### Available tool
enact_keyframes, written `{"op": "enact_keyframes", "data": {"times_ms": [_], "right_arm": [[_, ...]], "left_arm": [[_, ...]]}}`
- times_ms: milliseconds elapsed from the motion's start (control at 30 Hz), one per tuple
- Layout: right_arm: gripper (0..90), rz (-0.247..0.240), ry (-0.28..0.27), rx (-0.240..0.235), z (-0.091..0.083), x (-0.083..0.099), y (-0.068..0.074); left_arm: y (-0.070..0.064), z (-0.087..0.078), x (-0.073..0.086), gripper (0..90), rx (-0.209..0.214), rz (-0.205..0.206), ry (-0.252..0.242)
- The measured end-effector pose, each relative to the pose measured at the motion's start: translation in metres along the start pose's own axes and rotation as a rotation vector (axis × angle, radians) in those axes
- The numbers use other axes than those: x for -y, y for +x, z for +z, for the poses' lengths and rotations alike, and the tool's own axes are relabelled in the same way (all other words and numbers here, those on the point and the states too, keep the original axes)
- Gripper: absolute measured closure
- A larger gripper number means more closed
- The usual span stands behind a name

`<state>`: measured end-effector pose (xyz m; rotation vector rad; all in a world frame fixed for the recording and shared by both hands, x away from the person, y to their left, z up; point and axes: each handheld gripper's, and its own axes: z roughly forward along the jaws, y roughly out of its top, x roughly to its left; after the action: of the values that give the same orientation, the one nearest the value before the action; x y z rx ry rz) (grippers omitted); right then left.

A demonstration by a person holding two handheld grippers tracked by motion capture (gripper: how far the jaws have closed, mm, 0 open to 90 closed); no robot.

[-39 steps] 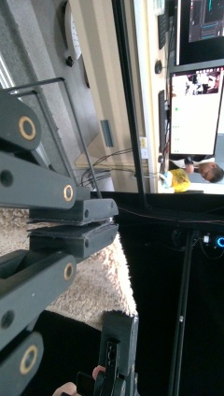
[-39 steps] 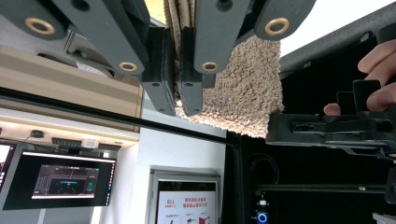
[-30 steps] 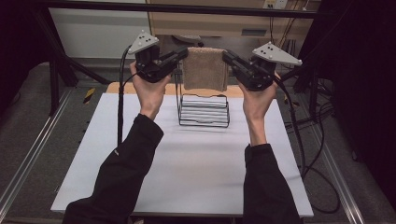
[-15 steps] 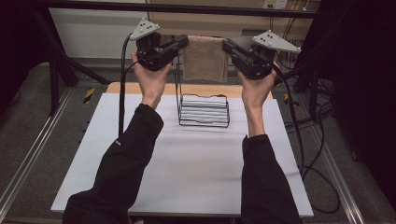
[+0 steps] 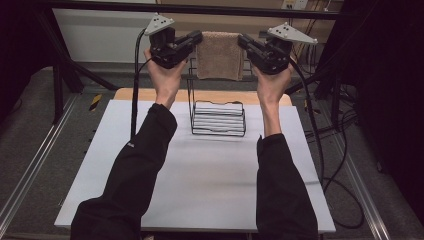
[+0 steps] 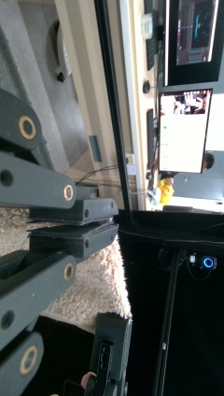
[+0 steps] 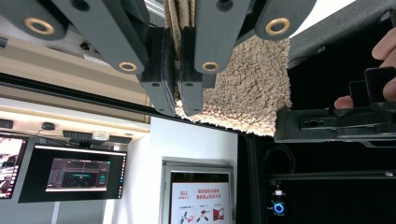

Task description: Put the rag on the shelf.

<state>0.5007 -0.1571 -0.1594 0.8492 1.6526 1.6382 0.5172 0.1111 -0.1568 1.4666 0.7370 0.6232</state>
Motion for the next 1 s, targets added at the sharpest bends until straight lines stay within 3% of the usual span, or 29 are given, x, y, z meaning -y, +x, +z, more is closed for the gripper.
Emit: {"op": "enact_keyframes", "data": {"times_ms": [233,467,533,767,1000], "right_arm": [[85.7,-0.002,0.013,0.009,0.011,-0.001,-0.005],[85.7,0.001,0.049,0.019,0.018,0.008,-0.011],[85.7,0.003,0.054,0.021,0.019,0.011,-0.012],[85.7,0.008,0.078,0.016,0.019,0.025,-0.014],[85.6,0.011,0.102,0.001,0.014,0.041,-0.015]], "left_arm": [[0.008,0.011,0.002,85.9,-0.007,-0.014,0.017],[0.013,0.02,0.01,85.8,-0.007,0.001,0.054],[0.013,0.021,0.012,85.8,-0.004,-0.011,0.059],[0.011,0.022,0.026,85.8,-0.004,0.024,0.09],[0.011,0.019,0.039,85.8,0.018,0.027,0.106]]}}
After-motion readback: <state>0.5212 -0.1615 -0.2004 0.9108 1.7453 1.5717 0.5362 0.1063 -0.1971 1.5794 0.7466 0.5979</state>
